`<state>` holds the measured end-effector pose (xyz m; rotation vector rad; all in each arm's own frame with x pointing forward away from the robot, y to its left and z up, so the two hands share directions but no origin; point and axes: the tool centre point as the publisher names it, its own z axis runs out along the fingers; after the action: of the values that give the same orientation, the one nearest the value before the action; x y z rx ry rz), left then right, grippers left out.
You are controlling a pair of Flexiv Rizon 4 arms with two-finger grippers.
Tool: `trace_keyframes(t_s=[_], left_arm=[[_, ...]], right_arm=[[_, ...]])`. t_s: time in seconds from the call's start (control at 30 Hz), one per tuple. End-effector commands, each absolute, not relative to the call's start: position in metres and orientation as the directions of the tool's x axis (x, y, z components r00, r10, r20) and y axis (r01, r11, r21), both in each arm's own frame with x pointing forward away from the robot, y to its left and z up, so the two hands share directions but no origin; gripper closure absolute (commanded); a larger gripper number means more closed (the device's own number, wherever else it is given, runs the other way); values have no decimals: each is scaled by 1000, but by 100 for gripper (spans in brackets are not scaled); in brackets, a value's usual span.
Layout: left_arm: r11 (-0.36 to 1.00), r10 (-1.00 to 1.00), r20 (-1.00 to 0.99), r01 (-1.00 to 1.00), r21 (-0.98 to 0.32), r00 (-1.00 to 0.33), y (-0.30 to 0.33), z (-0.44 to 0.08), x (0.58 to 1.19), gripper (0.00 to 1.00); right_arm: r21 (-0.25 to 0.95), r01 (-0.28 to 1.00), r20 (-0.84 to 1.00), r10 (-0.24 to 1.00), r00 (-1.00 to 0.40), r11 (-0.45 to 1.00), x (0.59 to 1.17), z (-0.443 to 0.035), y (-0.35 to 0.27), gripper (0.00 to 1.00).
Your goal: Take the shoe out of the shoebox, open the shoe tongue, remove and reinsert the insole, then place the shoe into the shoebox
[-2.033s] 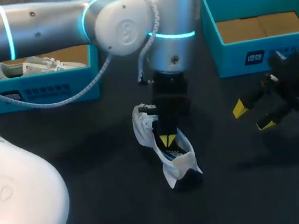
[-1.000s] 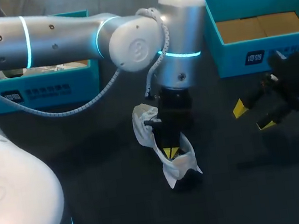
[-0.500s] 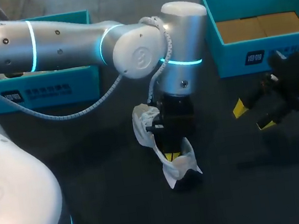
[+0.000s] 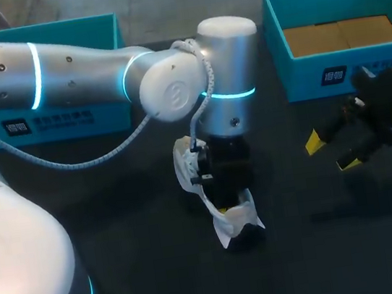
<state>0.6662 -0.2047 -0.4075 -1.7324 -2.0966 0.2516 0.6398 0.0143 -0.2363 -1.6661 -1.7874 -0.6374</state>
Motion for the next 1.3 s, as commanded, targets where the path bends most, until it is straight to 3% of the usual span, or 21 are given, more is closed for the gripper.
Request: trace_keyframes(t_s=[0.03, 0.53, 0.73, 1.3], left_arm=[[213, 971, 188, 900, -380, -151, -201, -421, 664, 100], [131, 979, 196, 903, -409, -53, -213, -375, 658, 100], [123, 973, 229, 901, -415, -27, -212, -385, 651, 100], [205, 962, 250, 898, -390, -111, -213, -432, 654, 100]], right_arm=[[-56, 994, 709, 705, -25, 91, 638, -236, 15, 0], [-56, 994, 709, 705, -25, 91, 638, -236, 15, 0], [-56, 994, 709, 705, -25, 91, 638, -236, 15, 0], [-56, 994, 709, 705, -25, 91, 638, -236, 15, 0]])
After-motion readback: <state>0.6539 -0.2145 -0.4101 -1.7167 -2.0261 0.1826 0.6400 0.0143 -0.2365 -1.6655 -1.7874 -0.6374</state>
